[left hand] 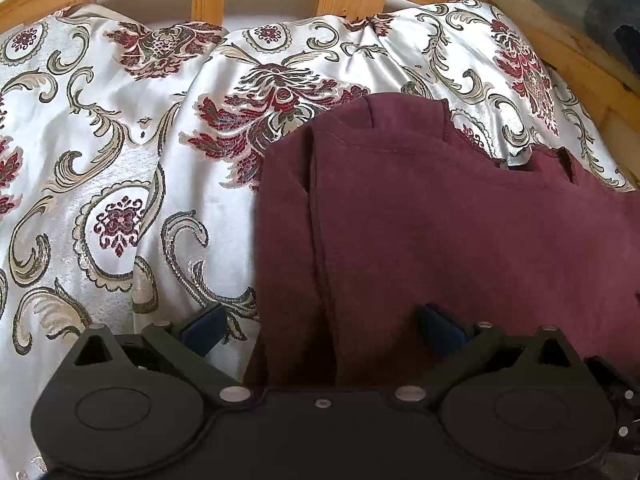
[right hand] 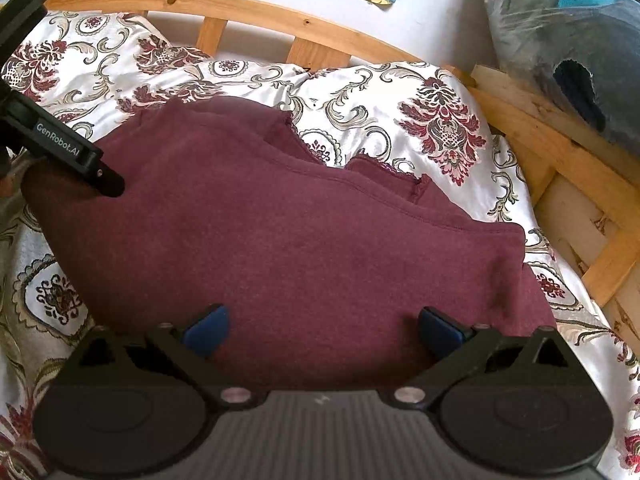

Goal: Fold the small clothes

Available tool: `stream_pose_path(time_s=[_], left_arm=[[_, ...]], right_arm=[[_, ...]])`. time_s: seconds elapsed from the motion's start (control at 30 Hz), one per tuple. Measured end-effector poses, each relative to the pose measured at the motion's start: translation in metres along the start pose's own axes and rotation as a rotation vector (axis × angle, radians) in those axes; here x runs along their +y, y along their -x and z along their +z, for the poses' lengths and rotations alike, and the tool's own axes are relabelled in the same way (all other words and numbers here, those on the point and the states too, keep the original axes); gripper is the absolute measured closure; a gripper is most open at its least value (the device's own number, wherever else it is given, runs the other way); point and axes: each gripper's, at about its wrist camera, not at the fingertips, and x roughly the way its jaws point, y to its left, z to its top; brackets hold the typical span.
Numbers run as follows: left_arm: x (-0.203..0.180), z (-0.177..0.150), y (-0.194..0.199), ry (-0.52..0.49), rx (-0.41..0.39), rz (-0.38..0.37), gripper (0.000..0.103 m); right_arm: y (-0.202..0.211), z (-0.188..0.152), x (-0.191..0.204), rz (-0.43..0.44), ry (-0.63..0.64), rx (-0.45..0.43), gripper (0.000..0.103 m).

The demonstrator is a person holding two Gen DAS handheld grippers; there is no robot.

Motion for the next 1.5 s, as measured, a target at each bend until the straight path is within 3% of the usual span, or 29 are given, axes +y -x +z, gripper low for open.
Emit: stream_pose_path(time_s=[0.5,0.77,1.13,1.2,1.27,1.5], left_arm=[[0.003,0.001,-0.002,-0.015,-0.007,-0.019,0.001],[0.002,0.001,0.003,-0.009,-0.013,-0.053,0.014],[0.007,0.005,-0.002,0.025,0.020,-0.074,0.014],[0.007,0.007,0.000,0.045,0.027,-0.080,0.024],[0.006,0.009,0.006,0.070,0.022,-0.108,0.049],[0.000,0.023,0.021,0.127,0.008,-0.063,0.079]], right_arm=[[0.000,0.000,0.001,-0.003,0.004,-0.001,0.000],[0.001,0.000,0.003,-0.009,0.017,-0.003,0.000],[0.001,0.000,0.003,-0.009,0.015,-0.001,0.000],[0.001,0.000,0.002,-0.009,0.014,-0.001,0.000],[0.001,0.000,0.003,-0.009,0.015,-0.001,0.000],[0.001,0.001,0.002,-0.005,0.011,0.005,0.000]])
